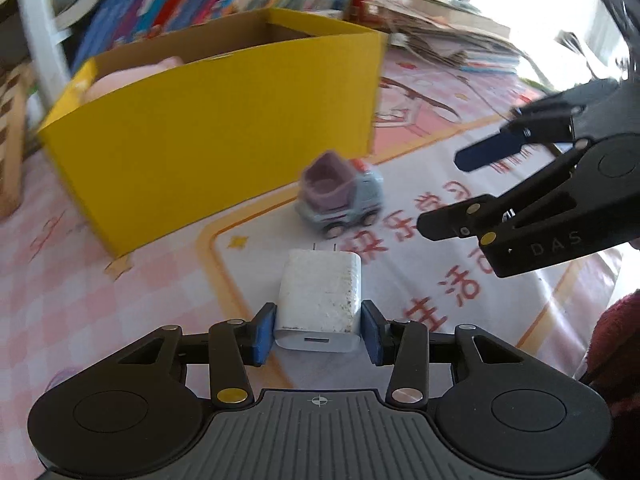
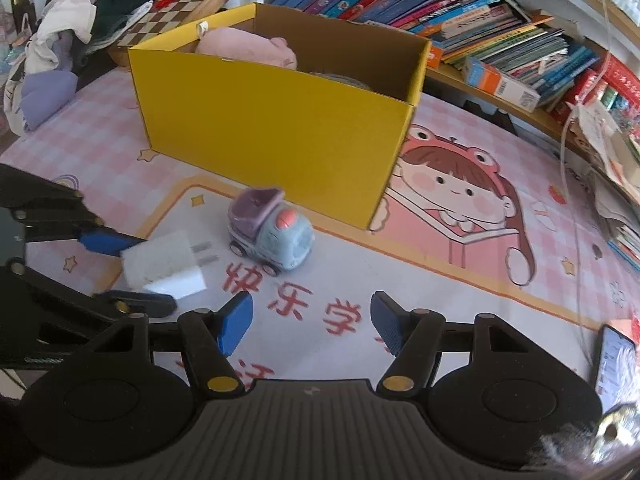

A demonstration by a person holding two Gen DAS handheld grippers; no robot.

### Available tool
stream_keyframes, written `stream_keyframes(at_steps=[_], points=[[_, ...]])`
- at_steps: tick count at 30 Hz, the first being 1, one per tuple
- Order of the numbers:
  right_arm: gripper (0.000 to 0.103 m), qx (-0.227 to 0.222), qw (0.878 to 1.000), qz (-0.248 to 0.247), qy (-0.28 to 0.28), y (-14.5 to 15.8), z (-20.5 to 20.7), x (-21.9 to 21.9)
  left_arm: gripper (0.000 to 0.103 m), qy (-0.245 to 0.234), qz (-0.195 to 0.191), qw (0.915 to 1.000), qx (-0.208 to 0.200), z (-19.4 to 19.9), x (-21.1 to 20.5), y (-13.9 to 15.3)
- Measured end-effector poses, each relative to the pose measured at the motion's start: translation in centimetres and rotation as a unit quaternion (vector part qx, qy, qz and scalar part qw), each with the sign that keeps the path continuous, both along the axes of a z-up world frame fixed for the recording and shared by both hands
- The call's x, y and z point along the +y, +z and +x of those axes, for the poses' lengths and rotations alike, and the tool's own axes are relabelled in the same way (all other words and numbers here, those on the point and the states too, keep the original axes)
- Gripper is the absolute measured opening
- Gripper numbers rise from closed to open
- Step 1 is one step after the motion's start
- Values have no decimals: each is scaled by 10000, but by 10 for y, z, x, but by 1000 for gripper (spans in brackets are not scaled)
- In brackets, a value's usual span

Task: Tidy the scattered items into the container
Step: 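Close the left tool on the charger block while the right tool grips the toy truck, then lift the charger block with the left tool while the right tool carries the truck over the box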

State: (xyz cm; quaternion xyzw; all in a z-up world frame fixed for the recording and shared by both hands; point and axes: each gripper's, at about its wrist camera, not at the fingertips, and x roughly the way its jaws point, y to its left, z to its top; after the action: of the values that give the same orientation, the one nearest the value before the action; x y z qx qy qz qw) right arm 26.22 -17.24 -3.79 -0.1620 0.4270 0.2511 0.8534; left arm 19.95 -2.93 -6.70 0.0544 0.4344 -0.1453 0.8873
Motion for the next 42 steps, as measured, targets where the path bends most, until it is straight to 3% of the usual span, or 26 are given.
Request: stream_keyframes(at_steps=[13,24,31,42], points=[[69,425,9985,244,227,-14,30,32,41,890,-38,9960,93,-25,46,9],[58,466,9985,192,218,-19,40,40,41,1043,-54,9945,86,-31,53,18],[57,419,9983,183,364,-15,37,40,41,1012,-116,9948,-26,-29,54,26],[57,-14,9957,148,918,15,10,38,41,800,-220,9956,-430,-27,50,50]])
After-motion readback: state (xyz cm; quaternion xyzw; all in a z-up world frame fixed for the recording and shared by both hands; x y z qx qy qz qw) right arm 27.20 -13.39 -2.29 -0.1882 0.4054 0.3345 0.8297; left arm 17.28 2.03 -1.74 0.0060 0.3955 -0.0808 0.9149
